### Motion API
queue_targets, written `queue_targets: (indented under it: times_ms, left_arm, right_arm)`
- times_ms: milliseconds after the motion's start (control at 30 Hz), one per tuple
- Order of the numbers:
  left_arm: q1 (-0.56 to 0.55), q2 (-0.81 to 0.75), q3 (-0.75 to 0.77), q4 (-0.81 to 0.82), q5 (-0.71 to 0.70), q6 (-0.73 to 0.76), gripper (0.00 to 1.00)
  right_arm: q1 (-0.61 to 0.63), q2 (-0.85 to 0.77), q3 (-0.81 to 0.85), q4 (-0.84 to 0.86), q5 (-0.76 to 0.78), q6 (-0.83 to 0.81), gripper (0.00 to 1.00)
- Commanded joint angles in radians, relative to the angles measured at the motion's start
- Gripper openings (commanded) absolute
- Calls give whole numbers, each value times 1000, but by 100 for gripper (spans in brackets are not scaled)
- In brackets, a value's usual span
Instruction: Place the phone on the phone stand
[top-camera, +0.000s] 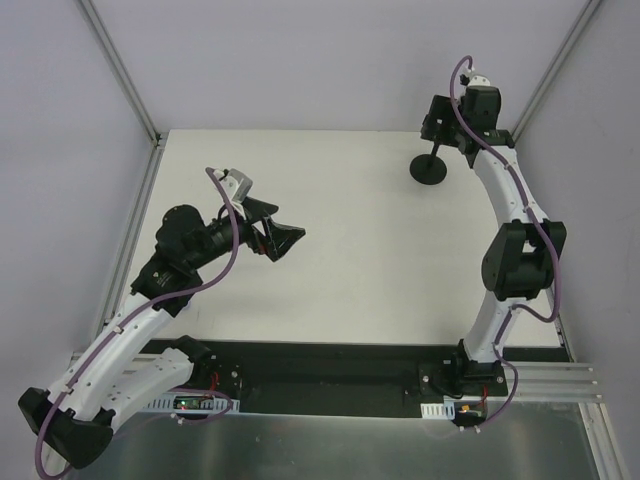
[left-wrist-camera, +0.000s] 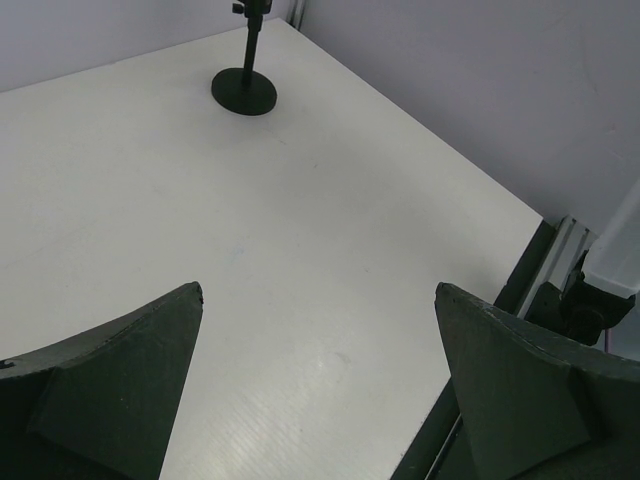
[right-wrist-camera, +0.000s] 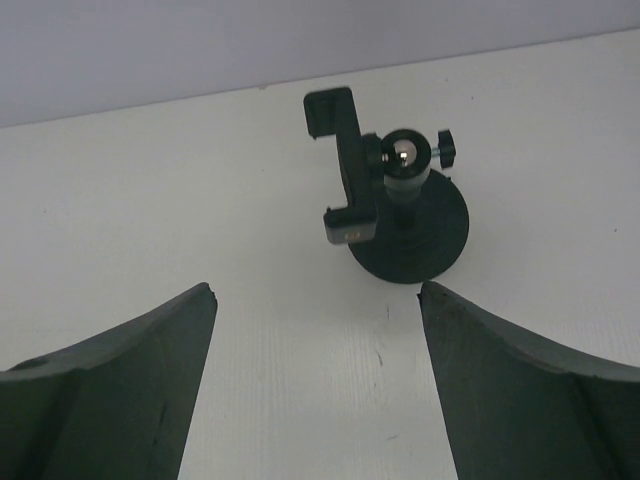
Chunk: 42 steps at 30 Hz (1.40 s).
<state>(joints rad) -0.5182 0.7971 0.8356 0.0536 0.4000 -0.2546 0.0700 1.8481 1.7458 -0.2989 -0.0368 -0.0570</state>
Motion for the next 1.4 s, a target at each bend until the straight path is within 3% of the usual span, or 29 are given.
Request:
queue_targets:
  times_ms: [0, 233, 700, 933, 1133, 1267, 1367]
  left_arm:
    - [-20, -18, 42, 6, 5, -5, 99]
    - [-28, -16, 43, 3, 5, 0, 99]
    - [-28, 7, 42, 3, 3, -3, 99]
    - [-28, 22, 43, 2, 8, -8, 99]
    - [-28, 31, 43, 2, 3, -5, 99]
    - [-28, 39, 43, -1, 7, -6, 98]
    - [-28, 40, 45, -3, 10, -9, 98]
  right_arm:
    - [-1, 100, 191, -28, 31, -43, 82]
    - [-3, 258, 346, -100, 74, -92, 66]
    - [7, 318, 368, -111, 106, -207, 33]
    - [39, 261, 315, -108, 123, -288, 1]
    - [56, 93, 50, 47, 46, -262, 1]
    - [56, 20, -38, 92, -81, -265, 1]
    - [56, 11, -39, 74, -259, -302, 1]
